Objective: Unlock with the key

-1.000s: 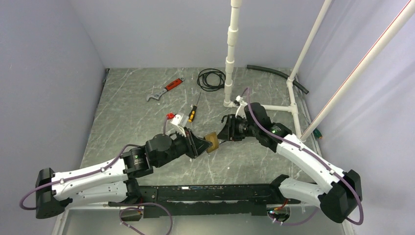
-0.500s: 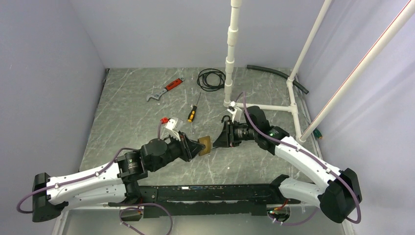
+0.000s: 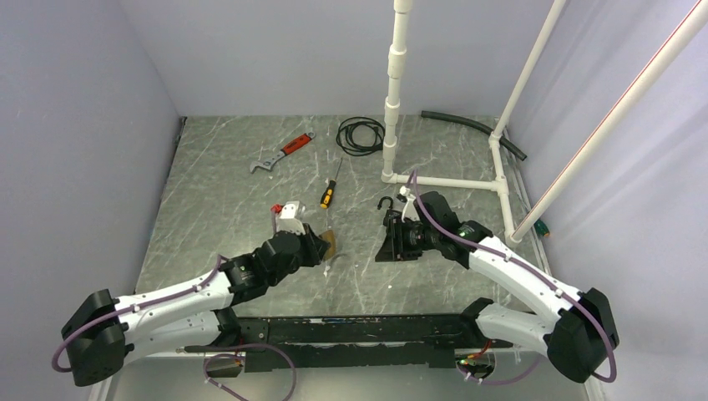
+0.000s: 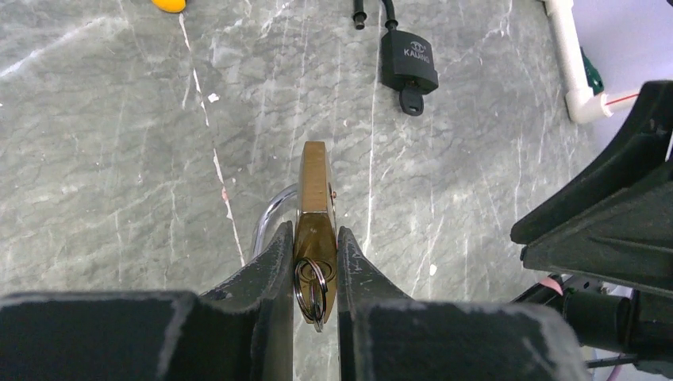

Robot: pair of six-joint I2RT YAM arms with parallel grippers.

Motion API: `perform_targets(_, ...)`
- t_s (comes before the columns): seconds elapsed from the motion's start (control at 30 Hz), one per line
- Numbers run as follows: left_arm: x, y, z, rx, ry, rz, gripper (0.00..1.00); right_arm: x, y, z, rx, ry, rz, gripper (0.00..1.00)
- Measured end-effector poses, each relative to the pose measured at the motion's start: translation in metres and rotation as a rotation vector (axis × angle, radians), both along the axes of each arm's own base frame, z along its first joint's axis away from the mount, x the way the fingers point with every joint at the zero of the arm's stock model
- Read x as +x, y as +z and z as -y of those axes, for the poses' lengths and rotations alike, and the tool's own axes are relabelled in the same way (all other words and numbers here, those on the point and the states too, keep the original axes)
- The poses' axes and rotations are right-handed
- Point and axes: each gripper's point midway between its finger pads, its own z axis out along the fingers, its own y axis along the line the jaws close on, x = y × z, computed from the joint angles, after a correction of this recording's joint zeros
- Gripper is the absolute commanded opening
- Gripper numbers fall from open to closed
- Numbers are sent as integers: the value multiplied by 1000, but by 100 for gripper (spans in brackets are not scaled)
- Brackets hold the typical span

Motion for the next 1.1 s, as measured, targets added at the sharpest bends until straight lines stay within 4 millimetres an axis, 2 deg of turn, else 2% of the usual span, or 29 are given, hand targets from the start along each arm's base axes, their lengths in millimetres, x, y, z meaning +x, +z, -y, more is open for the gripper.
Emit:
perform_targets(0.27,14,6,1,-80,59,-15,0,6,-1,12,-57,-60,33,39)
perform_targets(0.4,23,5,-5,-112,107,-31,0,7,-3,15,-70,-71,32,43)
perform_targets(0.57,39,-15,-21,-141,190,-73,0,9,-2,16,-73,-86,37,45)
perform_targets(0.87,74,-25,-47,-257,323,-87,0,8,-1,15,-68,-91,35,45)
perform_targets(0.97,75,-43,-59,-201,358,-127,0,8,0,15,-66,-91,37,46)
perform_targets(1.03,71,-54,-63,-163,363,-153,8,8,0,15,-65,-94,36,46)
perform_targets(1.1,72,-55,-64,-154,360,-149,19,8,0,15,-64,-95,34,46)
